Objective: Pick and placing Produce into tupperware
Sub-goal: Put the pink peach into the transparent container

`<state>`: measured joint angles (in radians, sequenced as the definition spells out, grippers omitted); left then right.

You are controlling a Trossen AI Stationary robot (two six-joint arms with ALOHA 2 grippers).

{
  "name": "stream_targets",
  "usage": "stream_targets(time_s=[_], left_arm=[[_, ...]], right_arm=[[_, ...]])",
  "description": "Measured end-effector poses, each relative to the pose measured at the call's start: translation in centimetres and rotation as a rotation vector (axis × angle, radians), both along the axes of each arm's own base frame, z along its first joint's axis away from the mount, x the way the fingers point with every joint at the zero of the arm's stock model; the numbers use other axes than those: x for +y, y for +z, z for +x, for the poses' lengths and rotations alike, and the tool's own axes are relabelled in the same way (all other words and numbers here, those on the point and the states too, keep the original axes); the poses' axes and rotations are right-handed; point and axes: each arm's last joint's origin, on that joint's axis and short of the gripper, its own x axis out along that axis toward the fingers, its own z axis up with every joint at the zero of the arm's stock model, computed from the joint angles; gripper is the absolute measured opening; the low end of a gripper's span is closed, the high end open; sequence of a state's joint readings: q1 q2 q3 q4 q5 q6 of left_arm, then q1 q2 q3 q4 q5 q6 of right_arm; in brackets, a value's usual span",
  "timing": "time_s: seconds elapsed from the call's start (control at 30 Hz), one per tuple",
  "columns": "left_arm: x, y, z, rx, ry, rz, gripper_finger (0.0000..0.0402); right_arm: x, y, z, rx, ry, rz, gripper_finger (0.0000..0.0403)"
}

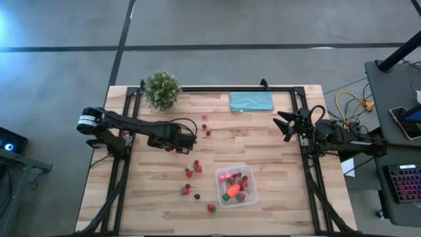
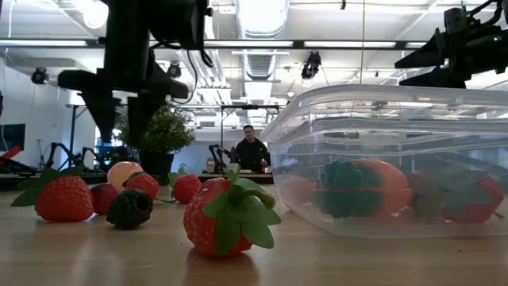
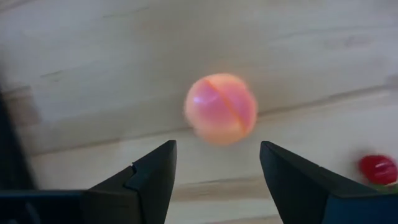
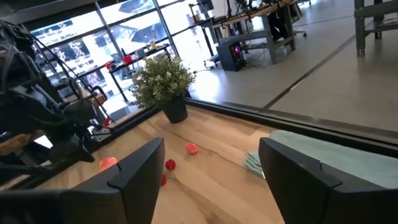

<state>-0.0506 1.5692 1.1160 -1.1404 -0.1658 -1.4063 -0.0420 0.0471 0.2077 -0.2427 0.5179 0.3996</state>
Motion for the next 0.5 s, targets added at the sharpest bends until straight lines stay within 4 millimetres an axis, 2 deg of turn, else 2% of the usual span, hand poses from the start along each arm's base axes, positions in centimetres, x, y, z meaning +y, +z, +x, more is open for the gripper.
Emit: stream_targets(time_s=[0.5], left_arm=[[1.05,-0.92,-0.31,0.006,0.025,0.050,0.0217]], right_arm=[[0.00,0.00,0.00,0.000,0.000,0.000,0.0254]])
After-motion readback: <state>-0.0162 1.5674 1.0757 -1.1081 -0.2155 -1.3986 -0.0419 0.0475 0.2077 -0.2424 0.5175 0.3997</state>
